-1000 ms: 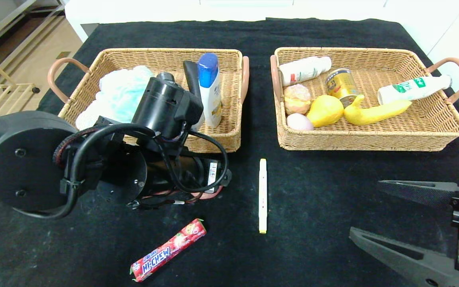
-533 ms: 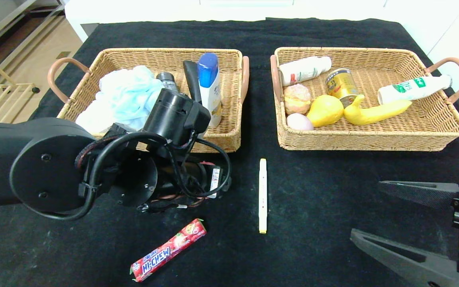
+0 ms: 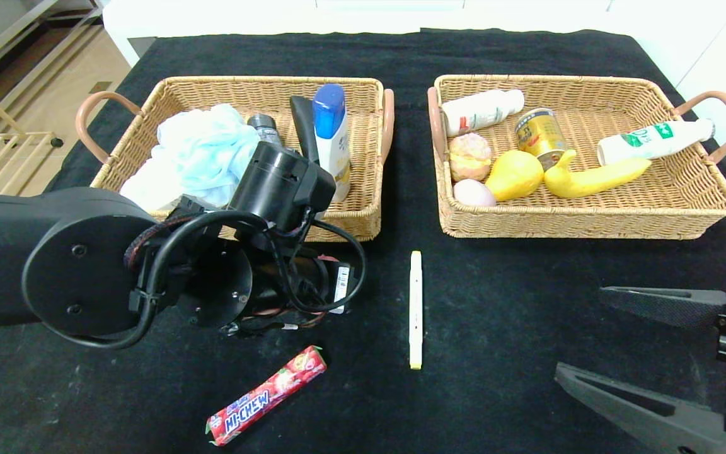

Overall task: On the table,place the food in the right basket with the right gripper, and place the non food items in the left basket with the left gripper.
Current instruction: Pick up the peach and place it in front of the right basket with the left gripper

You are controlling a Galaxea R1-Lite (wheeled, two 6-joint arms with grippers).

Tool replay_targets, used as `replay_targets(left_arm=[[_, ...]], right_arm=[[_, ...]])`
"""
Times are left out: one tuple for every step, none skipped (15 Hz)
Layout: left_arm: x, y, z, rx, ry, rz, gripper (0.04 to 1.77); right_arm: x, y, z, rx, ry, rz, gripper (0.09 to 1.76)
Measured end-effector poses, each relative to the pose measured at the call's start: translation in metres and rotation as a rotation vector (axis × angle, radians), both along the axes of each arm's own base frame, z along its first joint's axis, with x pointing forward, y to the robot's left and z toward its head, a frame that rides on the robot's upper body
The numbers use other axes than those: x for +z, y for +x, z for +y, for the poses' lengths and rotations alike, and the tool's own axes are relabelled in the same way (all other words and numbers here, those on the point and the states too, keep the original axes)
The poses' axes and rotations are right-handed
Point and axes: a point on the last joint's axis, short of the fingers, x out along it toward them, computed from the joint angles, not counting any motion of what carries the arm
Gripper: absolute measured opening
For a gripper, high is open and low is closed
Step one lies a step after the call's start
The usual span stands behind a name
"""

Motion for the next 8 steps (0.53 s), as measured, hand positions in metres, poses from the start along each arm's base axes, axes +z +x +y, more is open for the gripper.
replay_targets(left_arm=[[0.000,0.000,0.000,0.000,0.000,0.000,1.11],[0.000,0.000,0.000,0.000,0.001,0.000,1.11],[0.001,-0.001,0.001,-0.003,0.005,-0.001,1.11],[0.003,-0.003,0.002,-0.006,0.008,-0.004,1.11],[0.009,-0.004,0.003,-0.010,0.000,-0.019,1.11],[0.014,-0.007,0.005,-0.020,-0.004,-0.033,1.11],[0.020,-0.011,0.006,-0.033,-0.009,-0.049,1.11],[0.025,-0.016,0.008,-0.042,-0.018,-0.065,1.11]], right_arm=[[0.000,0.000,0.000,0.000,0.000,-0.001,1.71],[0.000,0.000,0.000,0.000,0.000,0.000,1.71],[0.000,0.000,0.000,0.000,0.001,-0.001,1.71],[0.000,0.000,0.000,0.000,0.002,-0.002,1.71],[0.002,-0.001,-0.001,0.001,0.008,-0.007,1.71],[0.004,-0.002,-0.002,0.001,0.013,-0.012,1.71],[0.006,-0.003,-0.003,0.001,0.018,-0.018,1.71],[0.007,-0.005,-0.005,0.001,0.023,-0.023,1.71]])
